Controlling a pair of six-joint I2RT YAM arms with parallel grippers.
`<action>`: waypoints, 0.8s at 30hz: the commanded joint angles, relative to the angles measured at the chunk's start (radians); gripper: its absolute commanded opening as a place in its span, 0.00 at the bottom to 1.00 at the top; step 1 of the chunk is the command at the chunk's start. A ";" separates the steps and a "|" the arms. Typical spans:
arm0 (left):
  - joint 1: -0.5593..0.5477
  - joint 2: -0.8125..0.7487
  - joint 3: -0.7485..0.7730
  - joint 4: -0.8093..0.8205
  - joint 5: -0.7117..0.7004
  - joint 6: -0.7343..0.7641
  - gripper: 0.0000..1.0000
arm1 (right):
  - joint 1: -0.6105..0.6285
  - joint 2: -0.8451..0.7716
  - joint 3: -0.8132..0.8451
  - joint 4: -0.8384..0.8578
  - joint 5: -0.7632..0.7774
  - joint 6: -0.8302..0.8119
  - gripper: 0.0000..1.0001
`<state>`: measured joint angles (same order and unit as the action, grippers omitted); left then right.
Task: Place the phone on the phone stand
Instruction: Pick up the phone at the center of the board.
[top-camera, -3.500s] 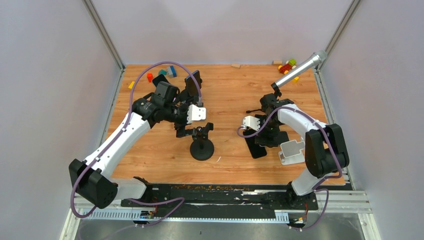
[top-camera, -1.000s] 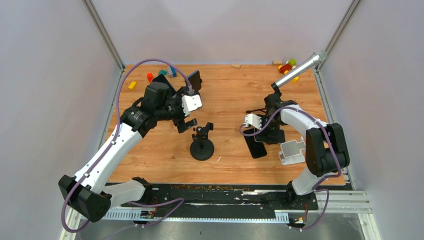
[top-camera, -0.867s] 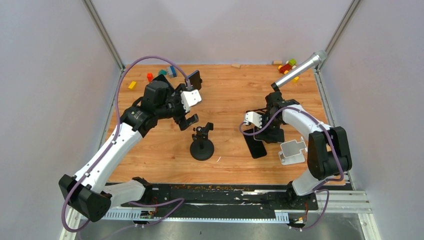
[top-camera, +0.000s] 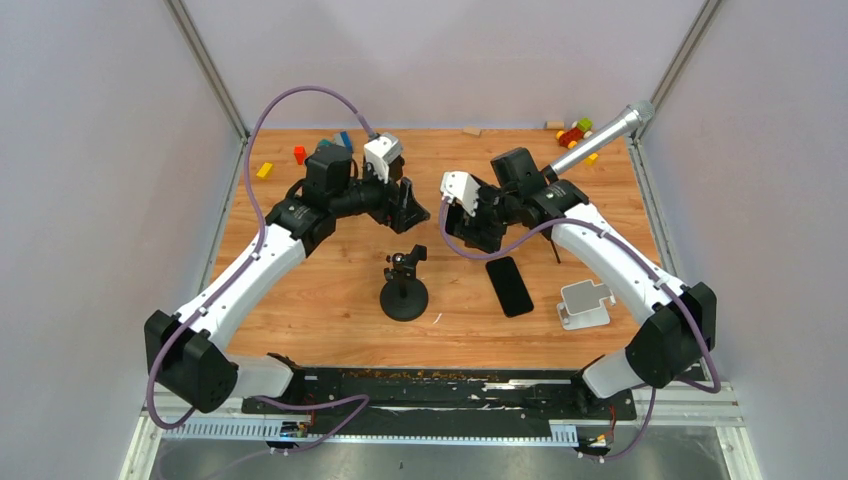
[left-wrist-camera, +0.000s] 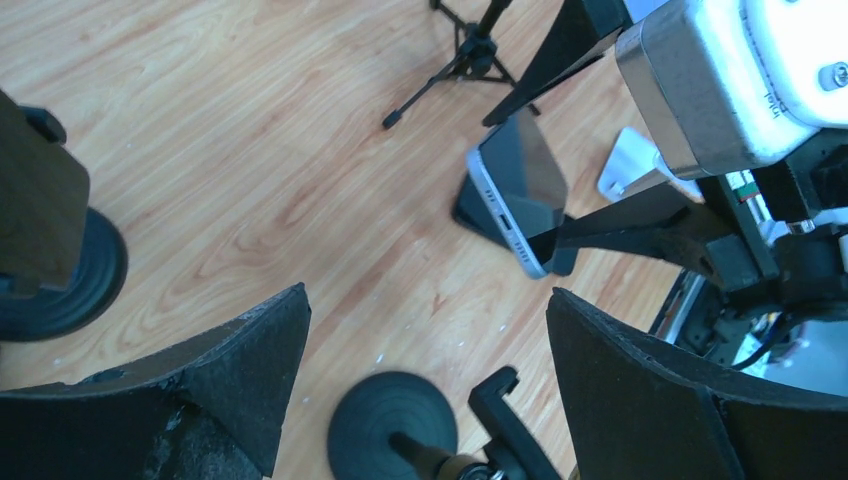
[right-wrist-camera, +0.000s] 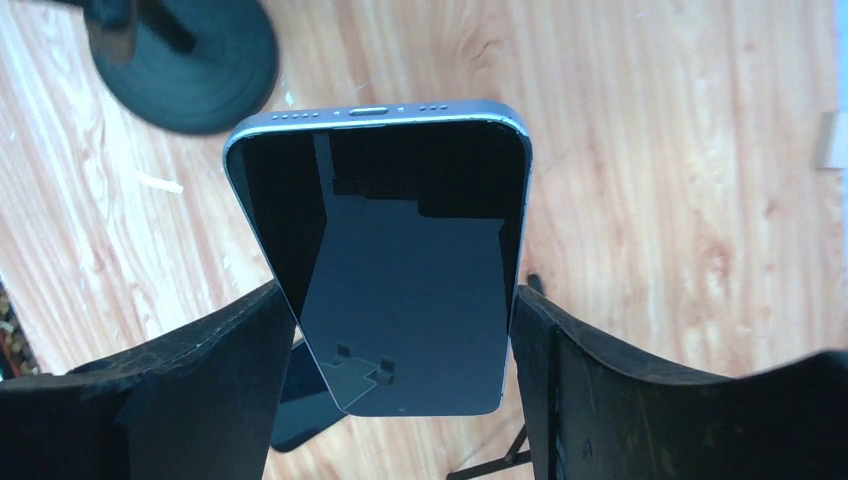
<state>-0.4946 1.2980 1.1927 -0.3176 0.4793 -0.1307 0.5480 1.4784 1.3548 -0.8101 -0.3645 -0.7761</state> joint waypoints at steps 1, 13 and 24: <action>0.005 0.024 0.062 0.104 0.054 -0.161 0.94 | 0.016 0.011 0.110 0.109 0.032 0.076 0.18; 0.005 0.156 0.098 0.263 0.141 -0.407 0.88 | 0.041 0.012 0.144 0.192 0.082 0.114 0.18; -0.001 0.231 0.068 0.383 0.196 -0.586 0.78 | 0.059 0.003 0.129 0.227 0.118 0.134 0.17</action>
<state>-0.4942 1.5089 1.2575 -0.0219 0.6418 -0.6346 0.5953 1.5043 1.4475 -0.6724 -0.2687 -0.6678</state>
